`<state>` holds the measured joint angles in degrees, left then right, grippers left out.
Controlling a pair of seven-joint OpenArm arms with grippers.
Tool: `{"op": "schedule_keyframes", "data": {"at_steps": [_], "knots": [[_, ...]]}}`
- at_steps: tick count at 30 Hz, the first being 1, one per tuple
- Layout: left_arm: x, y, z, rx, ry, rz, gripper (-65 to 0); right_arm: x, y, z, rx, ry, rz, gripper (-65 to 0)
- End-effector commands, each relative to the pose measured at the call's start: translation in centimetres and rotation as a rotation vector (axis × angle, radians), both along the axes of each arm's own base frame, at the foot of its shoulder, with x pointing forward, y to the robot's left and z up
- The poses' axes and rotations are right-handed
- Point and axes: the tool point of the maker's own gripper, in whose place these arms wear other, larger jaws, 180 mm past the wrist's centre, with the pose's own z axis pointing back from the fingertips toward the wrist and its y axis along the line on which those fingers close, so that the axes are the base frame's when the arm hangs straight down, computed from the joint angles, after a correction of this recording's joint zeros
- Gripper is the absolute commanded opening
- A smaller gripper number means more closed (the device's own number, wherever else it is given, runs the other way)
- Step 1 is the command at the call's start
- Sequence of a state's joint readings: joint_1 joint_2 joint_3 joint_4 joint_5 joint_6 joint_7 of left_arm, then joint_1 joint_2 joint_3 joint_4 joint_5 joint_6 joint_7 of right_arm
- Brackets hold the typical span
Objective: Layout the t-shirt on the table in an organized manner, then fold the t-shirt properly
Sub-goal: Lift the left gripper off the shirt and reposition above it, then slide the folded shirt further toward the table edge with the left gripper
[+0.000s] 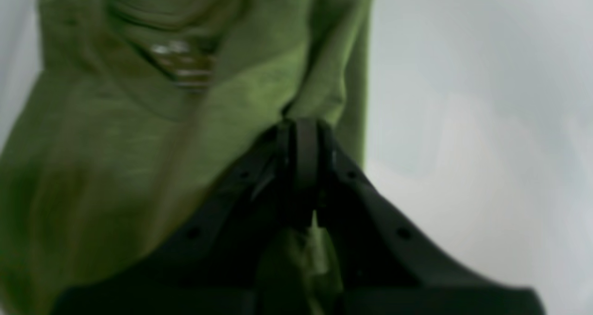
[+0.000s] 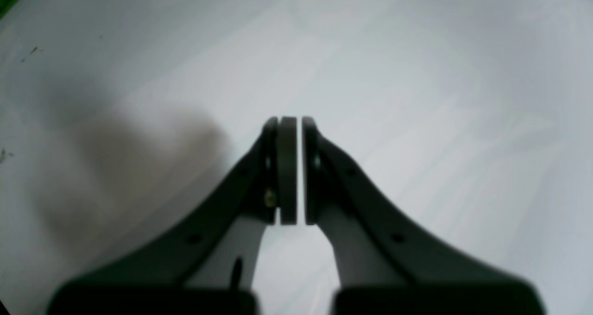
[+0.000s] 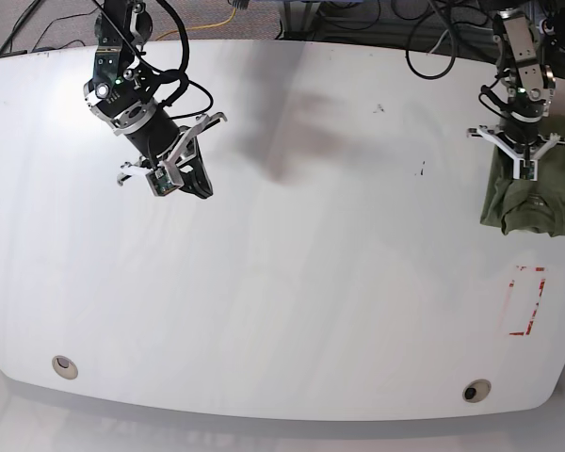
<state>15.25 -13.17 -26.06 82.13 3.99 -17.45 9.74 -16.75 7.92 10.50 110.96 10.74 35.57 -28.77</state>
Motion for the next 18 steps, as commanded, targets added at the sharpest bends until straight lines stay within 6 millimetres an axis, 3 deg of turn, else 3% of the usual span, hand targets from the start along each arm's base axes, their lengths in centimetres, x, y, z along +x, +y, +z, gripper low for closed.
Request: {"op": "schedule_keyframes", "data": {"at_steps": [1, 8, 18], "knots": [[0.6, 1.2, 1.6, 0.014, -0.052, 0.014, -65.0, 0.6, 0.2, 1.7, 0.023, -0.059, 0.003, -63.6], [1.2, 1.1, 3.1, 0.025, -0.092, 0.009, -65.0, 0.6, 0.2, 1.9, 0.022, -0.063, 0.004, -63.6], [4.1, -5.3, 7.0, -0.019, -0.233, -0.094, -65.0, 0.6, 0.2, 1.9, 0.022, -0.063, 0.004, -63.6]]}}
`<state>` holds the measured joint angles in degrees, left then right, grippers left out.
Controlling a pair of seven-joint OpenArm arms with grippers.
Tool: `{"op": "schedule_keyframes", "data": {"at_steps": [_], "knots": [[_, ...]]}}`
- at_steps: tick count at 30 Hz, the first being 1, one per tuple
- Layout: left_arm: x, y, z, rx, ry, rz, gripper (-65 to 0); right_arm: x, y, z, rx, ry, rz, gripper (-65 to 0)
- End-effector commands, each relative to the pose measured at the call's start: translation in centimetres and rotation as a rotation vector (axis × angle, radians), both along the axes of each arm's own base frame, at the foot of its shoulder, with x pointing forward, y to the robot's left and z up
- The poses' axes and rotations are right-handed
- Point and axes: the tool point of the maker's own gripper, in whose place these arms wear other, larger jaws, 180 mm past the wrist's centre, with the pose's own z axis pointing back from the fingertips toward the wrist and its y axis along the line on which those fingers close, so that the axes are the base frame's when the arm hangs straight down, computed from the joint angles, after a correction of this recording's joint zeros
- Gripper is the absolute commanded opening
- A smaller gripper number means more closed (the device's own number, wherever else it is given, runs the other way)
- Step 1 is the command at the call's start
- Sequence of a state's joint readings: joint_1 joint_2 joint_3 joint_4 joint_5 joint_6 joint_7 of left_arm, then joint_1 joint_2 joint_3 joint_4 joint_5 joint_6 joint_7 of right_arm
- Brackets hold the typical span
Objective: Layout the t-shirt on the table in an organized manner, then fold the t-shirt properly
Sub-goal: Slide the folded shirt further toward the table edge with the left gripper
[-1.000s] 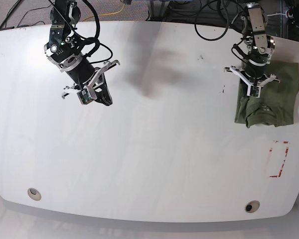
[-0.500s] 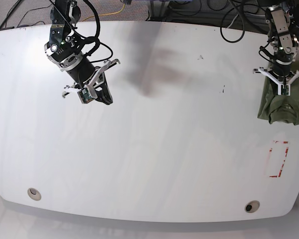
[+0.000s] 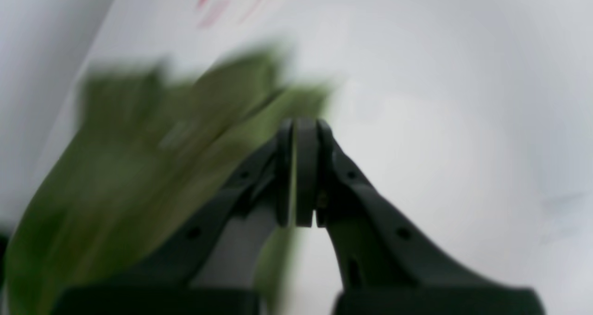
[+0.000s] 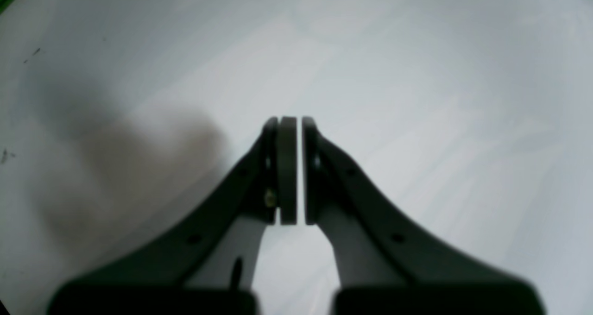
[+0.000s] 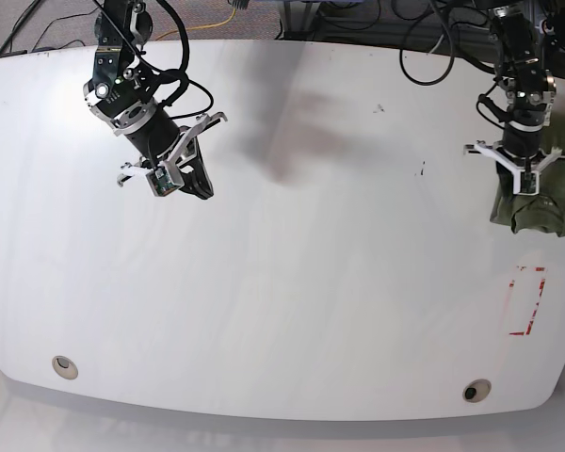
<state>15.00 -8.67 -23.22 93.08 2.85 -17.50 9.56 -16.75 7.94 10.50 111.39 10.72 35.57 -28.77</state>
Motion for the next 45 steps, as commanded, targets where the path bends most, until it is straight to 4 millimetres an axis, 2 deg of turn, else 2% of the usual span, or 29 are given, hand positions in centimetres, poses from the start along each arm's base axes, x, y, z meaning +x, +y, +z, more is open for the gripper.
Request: {"op": "schedule_keyframes", "data": {"at_steps": [1, 5, 9, 17, 24, 28, 39, 45], "knots": [[1.5, -0.2, 2.3, 0.013, -0.074, -0.014, -65.0, 0.5, 0.2, 1.6, 0.024, -0.056, 0.004, -63.6], [2.8, -0.2, 3.4, 0.015, -0.108, -0.013, -65.0, 0.5, 0.3, 1.6, 0.026, -0.056, 0.004, -63.6], [3.2, 0.4, 2.6, 0.009, -0.09, -0.002, -65.0, 0.5, 0.3, 1.6, 0.026, -0.056, 0.004, -63.6], [3.6, 4.4, 1.7, 0.055, -0.039, 0.035, -65.0, 0.3, 0.3, 1.8, 0.023, -0.059, 0.005, -63.6], [2.2, 9.6, 0.9, 0.098, 0.018, 0.114, -65.0, -0.1, 0.2, 1.5, 0.022, -0.048, 0.004, -63.6], [1.8, 11.5, 0.8, 0.128, 0.046, 0.127, -65.0, -0.1, 0.2, 1.4, 0.022, -0.046, 0.005, -63.6], [-0.3, 14.7, -2.1, 0.126, 0.154, 0.177, -65.0, -0.6, 0.3, 1.3, 0.022, -0.038, 0.007, -63.6], [-1.4, 15.2, -3.9, 0.103, 0.201, 0.198, -65.0, -0.6, 0.2, 1.2, 0.021, -0.037, 0.004, -63.6]]}}
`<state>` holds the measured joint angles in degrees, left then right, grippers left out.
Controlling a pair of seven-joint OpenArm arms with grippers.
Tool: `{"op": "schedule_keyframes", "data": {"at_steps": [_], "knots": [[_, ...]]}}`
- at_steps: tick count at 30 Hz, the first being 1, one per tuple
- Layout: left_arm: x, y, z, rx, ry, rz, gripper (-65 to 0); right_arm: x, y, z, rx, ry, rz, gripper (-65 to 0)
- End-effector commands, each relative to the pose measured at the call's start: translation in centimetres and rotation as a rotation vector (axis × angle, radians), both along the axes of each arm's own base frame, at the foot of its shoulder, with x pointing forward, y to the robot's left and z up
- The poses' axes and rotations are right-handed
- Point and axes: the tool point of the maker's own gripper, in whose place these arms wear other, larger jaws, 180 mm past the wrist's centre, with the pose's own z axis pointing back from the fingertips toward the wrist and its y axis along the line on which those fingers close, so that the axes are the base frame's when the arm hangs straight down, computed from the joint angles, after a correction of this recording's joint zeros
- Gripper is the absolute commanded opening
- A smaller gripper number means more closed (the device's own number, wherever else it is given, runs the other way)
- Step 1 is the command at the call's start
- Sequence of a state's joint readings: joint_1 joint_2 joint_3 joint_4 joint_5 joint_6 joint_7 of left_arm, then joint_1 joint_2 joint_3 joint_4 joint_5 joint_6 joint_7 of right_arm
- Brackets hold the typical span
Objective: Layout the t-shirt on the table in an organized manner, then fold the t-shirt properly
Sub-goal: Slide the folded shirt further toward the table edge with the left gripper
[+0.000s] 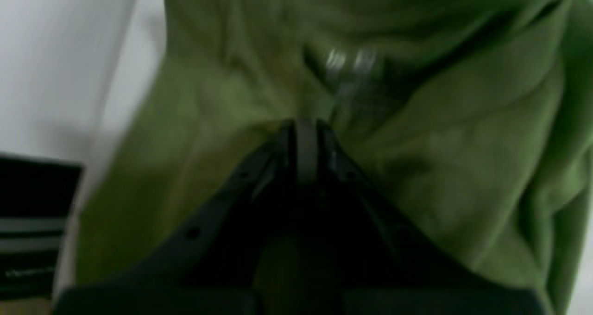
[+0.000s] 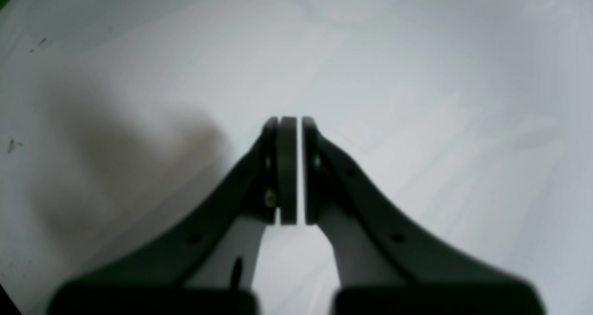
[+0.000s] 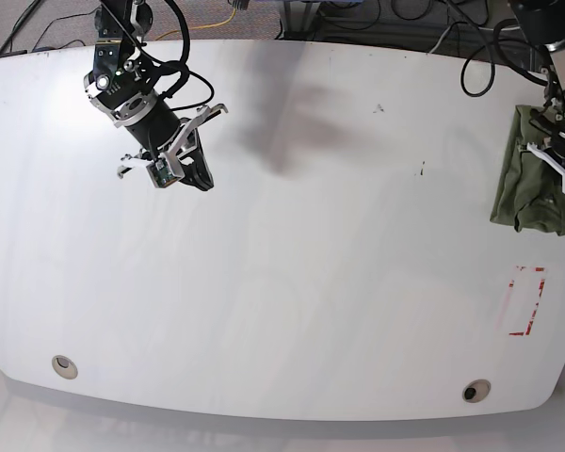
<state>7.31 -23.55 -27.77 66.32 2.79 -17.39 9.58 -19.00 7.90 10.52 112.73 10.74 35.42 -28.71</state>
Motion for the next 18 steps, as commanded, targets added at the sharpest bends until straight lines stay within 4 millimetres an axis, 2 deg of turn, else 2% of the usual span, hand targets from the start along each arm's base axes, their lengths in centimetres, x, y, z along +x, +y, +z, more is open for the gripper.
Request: {"op": "schedule_keyframes", "data": {"at_steps": [1, 6, 14, 18], "knots": [[0.4, 1.1, 1.0, 0.017, -0.026, 0.008, -65.0, 0.5, 0.1, 1.6, 0.022, -0.056, 0.003, -63.6], [-0.3, 1.4, 0.0, 0.006, 0.0, 0.021, -65.0, 0.5, 0.1, 1.7, 0.021, -0.059, 0.004, -63.6], [-0.4, 3.1, 1.3, 0.053, 0.006, 0.017, -65.0, 0.5, 0.1, 1.7, 0.021, -0.057, 0.002, -63.6], [-1.6, 4.1, 1.4, 0.082, 0.04, 0.012, -65.0, 0.5, 0.0, 1.7, 0.02, -0.059, 0.001, -63.6]]}}
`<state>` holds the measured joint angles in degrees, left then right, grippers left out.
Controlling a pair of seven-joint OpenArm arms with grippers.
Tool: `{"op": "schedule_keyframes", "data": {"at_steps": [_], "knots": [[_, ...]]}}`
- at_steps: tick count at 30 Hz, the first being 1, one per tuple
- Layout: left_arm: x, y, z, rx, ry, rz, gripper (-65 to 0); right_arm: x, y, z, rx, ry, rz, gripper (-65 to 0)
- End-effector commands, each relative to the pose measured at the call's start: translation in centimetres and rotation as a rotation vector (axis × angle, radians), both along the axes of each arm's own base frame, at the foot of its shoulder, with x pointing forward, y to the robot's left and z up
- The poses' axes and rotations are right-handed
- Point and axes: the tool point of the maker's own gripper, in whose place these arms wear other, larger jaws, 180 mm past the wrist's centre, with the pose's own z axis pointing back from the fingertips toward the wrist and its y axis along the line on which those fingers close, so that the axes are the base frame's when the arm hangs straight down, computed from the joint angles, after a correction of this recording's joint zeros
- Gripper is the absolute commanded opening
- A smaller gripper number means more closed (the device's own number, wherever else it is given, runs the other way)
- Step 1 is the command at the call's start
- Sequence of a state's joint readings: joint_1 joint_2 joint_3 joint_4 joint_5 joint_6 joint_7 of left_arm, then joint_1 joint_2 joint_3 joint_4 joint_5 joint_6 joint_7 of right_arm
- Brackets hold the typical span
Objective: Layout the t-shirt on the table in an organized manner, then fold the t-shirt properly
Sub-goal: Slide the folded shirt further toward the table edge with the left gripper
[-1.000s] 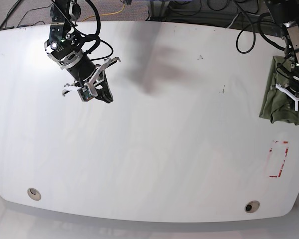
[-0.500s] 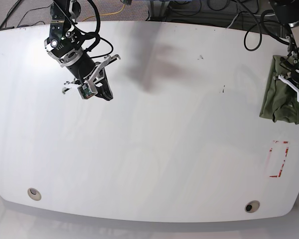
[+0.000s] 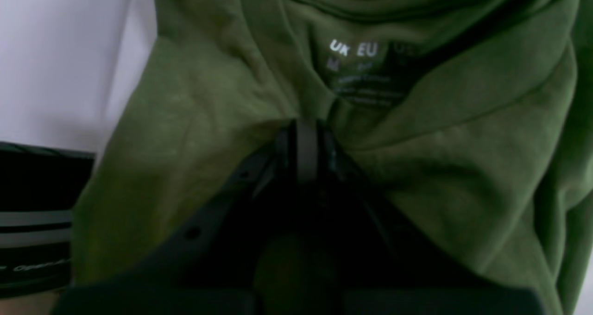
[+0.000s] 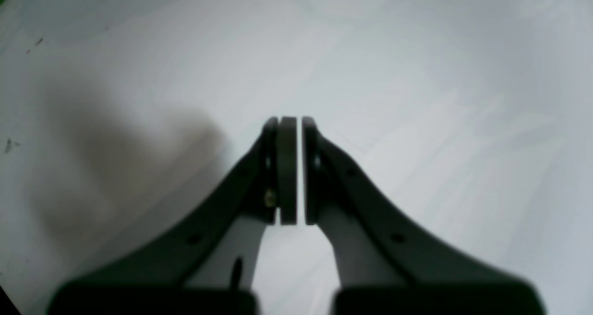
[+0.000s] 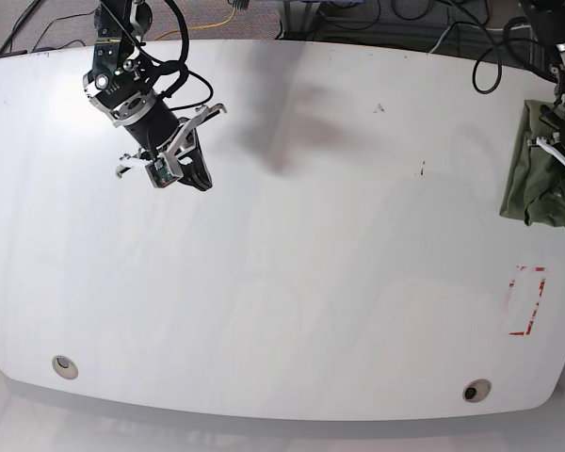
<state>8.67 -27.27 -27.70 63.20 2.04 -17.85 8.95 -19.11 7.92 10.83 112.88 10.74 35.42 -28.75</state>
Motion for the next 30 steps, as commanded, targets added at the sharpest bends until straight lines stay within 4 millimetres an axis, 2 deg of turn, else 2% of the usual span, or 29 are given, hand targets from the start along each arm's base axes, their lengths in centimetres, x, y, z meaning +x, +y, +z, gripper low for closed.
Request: {"op": "schedule_keyframes", "data": {"at_steps": [1, 9, 16, 24, 26, 30], "knots": [[-0.1, 1.9, 1.7, 0.06, -0.006, 0.001, -65.0, 0.5, 0.2, 1.7, 0.023, -0.058, 0.006, -63.6], [-2.0, 3.3, 2.0, 0.073, 0.001, 0.04, -65.0, 0.5, 0.3, 1.9, 0.022, -0.064, 0.007, -63.6], [-1.5, 3.2, 2.7, 0.079, -0.02, 0.037, -65.0, 0.5, 0.3, 1.9, 0.022, -0.066, 0.007, -63.6], [2.2, 1.9, 6.4, 0.108, -0.134, -0.008, -65.0, 0.8, 0.3, 2.4, 0.021, -0.079, 0.009, -63.6], [3.0, 1.0, 6.8, 0.096, -0.167, -0.016, -65.0, 0.8, 0.3, 2.4, 0.018, -0.082, 0.01, -63.6], [5.0, -1.3, 9.2, 0.101, -0.255, -0.057, -65.0, 1.7, 0.2, 3.6, 0.007, -0.121, 0.012, -63.6]]}}
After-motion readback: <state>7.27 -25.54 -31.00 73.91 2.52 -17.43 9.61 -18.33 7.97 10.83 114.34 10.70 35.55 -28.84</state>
